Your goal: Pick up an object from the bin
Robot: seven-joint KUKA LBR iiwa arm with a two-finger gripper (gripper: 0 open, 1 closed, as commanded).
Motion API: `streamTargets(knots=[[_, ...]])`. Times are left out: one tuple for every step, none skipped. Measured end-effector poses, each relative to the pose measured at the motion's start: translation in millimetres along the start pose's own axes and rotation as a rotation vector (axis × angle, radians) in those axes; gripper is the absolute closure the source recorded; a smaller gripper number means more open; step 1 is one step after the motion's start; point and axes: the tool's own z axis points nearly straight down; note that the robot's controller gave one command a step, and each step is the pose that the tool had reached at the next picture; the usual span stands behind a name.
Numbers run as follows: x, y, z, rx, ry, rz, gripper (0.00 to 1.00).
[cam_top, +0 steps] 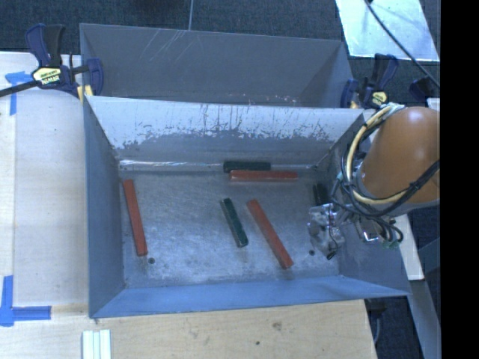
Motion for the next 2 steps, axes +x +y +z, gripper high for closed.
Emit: streamTargets(knots=[[0.7, 3, 2, -0.004, 0.004, -0.002, 0.00], [-53.0, 65, 49, -0.007, 0.000, -0.086, 0.00]])
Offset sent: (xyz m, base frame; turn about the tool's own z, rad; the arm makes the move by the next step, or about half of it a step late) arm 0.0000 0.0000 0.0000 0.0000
